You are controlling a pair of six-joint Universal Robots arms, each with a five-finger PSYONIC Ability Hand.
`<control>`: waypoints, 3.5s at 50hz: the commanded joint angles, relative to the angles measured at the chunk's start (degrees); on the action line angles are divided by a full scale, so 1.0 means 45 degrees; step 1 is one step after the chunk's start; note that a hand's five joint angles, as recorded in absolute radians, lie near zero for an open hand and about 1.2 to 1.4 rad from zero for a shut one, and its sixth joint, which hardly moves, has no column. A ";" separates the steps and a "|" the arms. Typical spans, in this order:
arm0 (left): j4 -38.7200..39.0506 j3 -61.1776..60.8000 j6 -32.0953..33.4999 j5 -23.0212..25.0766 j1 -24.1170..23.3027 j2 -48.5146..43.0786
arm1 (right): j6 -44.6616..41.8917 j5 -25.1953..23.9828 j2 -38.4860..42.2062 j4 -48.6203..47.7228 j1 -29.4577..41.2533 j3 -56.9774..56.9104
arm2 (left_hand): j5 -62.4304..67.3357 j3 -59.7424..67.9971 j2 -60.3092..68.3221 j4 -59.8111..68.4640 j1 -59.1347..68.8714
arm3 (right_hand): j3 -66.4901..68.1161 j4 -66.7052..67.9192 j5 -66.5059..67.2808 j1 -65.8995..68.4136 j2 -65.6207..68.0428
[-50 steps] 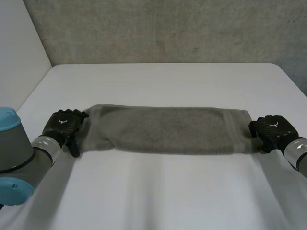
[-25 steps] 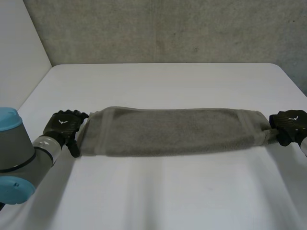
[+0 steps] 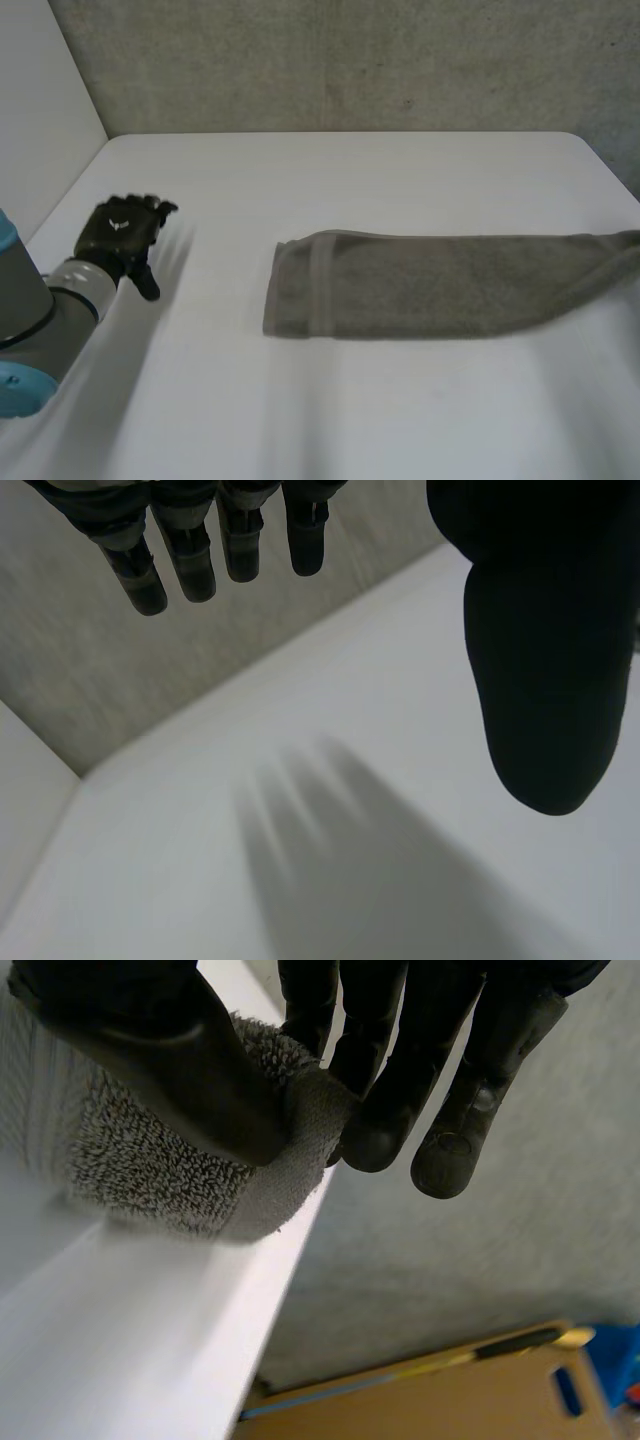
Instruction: Fold the laundry
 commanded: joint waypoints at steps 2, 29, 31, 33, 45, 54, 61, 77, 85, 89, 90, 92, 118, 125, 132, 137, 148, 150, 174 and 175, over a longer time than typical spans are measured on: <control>-0.0070 0.1234 -0.0143 -0.0053 -0.0709 0.0859 | 0.0195 0.0590 -0.0419 0.1045 0.4160 -0.2199 | -0.0354 0.0107 0.0089 0.0101 -0.0001 | 0.0677 0.0741 0.0822 0.0885 0.1089; -0.0031 0.2781 -0.1433 -0.0775 -0.3055 0.0255 | 0.0387 0.2580 0.3589 0.1143 1.3672 -0.3958 | -0.0279 0.0182 0.0164 0.0176 0.0074 | -1.4878 -1.4814 -1.4733 -1.4671 -1.4466; -0.0031 0.2761 -0.1433 -0.0795 -0.3055 0.0177 | 0.0800 0.2739 0.3058 0.1124 1.3574 -0.3663 | -0.0316 0.0145 0.0127 0.0139 0.0037 | -1.4878 -1.4814 -1.4733 -1.4671 -1.4466; -0.0031 0.2722 -0.1433 -0.0795 -0.3075 0.0079 | 0.1947 0.2739 0.1930 0.1143 1.3050 -0.2770 | -0.0317 0.0145 0.0126 0.0138 0.0037 | -1.4878 -1.4814 -1.4733 -1.4671 -1.4466; -0.0012 0.2624 -0.2154 -0.0795 -0.3563 -0.1052 | 0.4863 0.0629 -0.0731 0.1026 0.9218 0.2020 | -0.0317 0.0145 0.0126 0.0138 0.0037 | -1.4878 -1.4814 -1.4733 -1.4671 -1.4466; 0.0008 0.2663 -0.2468 -0.0775 -0.4070 -0.2205 | 0.4785 -0.0639 -0.0673 -0.0377 0.6565 0.4225 | -0.0317 0.0145 0.0126 0.0138 0.0037 | -1.4878 -1.4814 -1.4733 -1.4671 -1.4466; 0.0008 0.2586 -0.2449 -0.0775 -0.4188 -0.2285 | 0.4433 -0.0582 -0.0263 -0.0732 0.6113 0.4344 | -0.0354 0.0107 0.0089 0.0101 -0.0001 | -1.0636 -1.0572 -1.0491 -1.0428 -1.0224; 0.0808 0.1922 -0.2410 -0.0775 -0.4168 -0.2050 | 0.4199 -0.0464 -0.0106 -0.0771 0.5820 0.4247 | -0.0354 0.0107 0.0089 0.0101 -0.0001 | -0.0319 -0.0255 -0.0174 -0.0111 0.0093; 0.0828 0.1862 -0.2410 -0.0775 -0.4168 -0.1973 | 0.2539 -0.0074 -0.0282 -0.1005 0.5840 0.4344 | -0.0354 0.0107 0.0089 0.0101 -0.0001 | 0.0677 0.0741 0.0822 0.0885 0.1089; 0.0828 0.1863 -0.2429 -0.0795 -0.4149 -0.1661 | 0.0126 0.1035 -0.0535 -0.0927 0.6054 0.3878 | -0.0354 0.0107 0.0089 0.0101 -0.0001 | 0.0677 0.0741 0.0822 0.0885 0.1089; 0.0828 0.1863 -0.2429 -0.0795 -0.4149 -0.1660 | 0.0117 0.1039 -0.0536 -0.0927 0.6054 0.3876 | -0.0354 0.0107 0.0089 0.0101 -0.0001 | 0.0677 0.0741 0.0822 0.0885 0.1089; 0.0828 0.1882 -0.2429 -0.0795 -0.4149 -0.1562 | -0.1478 0.1700 -0.0770 -0.0947 0.6908 0.3099 | -0.0354 0.0107 0.0089 0.0101 -0.0001 | 0.0677 0.0741 0.0822 0.0885 0.1089; 0.0828 0.1647 -0.2859 -0.1420 -0.3778 -0.0547 | -0.2603 0.1742 0.1949 -0.0966 1.3731 -0.0052 | -0.0391 0.0070 0.0052 0.0064 -0.0038 | -1.2396 -1.2332 -1.2251 -1.2189 -1.1984; 0.0828 0.1921 -0.3132 -0.1439 -0.3836 -0.0468 | 0.1953 0.1645 0.0050 -0.1064 1.2226 0.0770 | -0.0354 0.0107 0.0089 0.0101 -0.0001 | -1.4878 -1.4814 -1.4733 -1.4671 -1.4466; 0.0692 0.2759 -0.4321 -0.1440 -0.4148 -0.0487 | 0.7569 0.1373 -0.1317 -0.0811 0.9926 0.1200 | -0.0280 0.0181 0.0163 0.0175 0.0073 | -1.4878 -1.4814 -1.4733 -1.4671 -1.4466; 0.0478 0.3442 -0.5239 -0.1401 -0.4810 -0.0954 | 0.9312 0.0049 -0.1162 -0.0207 0.8948 0.1044 | -0.0131 0.0331 0.0312 0.0325 0.0223 | -1.4878 -1.4814 -1.4733 -1.4671 -1.4466; -0.0442 0.4772 -0.5730 -0.1400 -0.6277 -0.3960 | 1.0254 -0.1265 0.0672 0.0382 0.8398 0.0536 | -0.0130 0.0331 0.0313 0.0325 0.0224 | -1.4878 -1.4814 -1.4733 -1.4671 -1.4466; -0.0422 0.4792 -0.5711 -0.1400 -0.6317 -0.4390 | 1.0234 -0.1265 0.0890 0.0381 0.8398 0.0536 | -0.0130 0.0331 0.0313 0.0325 0.0224 | -1.4878 -1.4814 -1.4733 -1.4671 -1.4466; -0.1317 0.4811 -0.5652 -0.1751 -0.5966 -0.1022 | 0.9472 -0.0543 -0.1845 0.1495 0.8359 -0.0538 | -0.0392 0.0070 0.0051 0.0064 -0.0038 | -1.4878 -1.4814 -1.4733 -1.4671 -1.4466; -0.1707 0.4908 -0.5613 -0.1849 -0.5753 -0.0300 | 0.9453 -0.0040 -0.2289 0.1572 0.8359 -0.0654 | -0.0355 0.0107 0.0088 0.0101 -0.0001 | -1.4878 -1.4814 -1.4733 -1.4671 -1.4466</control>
